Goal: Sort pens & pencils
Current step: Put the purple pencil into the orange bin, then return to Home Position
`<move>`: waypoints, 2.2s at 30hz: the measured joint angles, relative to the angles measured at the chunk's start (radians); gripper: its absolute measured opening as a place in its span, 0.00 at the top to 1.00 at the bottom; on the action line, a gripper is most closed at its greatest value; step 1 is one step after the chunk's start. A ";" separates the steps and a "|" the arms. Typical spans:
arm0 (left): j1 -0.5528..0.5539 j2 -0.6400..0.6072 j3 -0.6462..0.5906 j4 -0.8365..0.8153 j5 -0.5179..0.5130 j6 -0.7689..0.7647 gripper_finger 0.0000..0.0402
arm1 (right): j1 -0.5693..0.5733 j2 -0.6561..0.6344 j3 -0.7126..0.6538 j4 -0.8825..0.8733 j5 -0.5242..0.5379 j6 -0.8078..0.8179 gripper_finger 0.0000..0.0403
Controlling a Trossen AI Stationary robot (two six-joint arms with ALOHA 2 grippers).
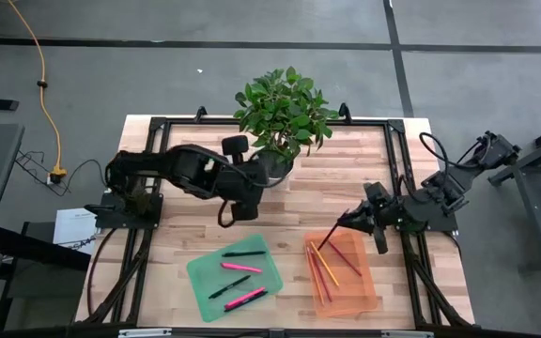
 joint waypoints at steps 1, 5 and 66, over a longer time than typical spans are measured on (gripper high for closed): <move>0.000 -0.008 0.000 -0.002 -0.001 0.015 0.99 | 0.004 0.003 0.000 -0.005 0.000 0.016 1.00; 0.000 -0.053 0.000 -0.003 -0.001 0.068 0.91 | 0.024 0.028 0.000 -0.032 0.000 0.078 1.00; 0.000 -0.568 -0.001 -0.003 0.000 0.230 0.68 | 0.105 0.153 0.122 -0.134 0.171 0.591 0.63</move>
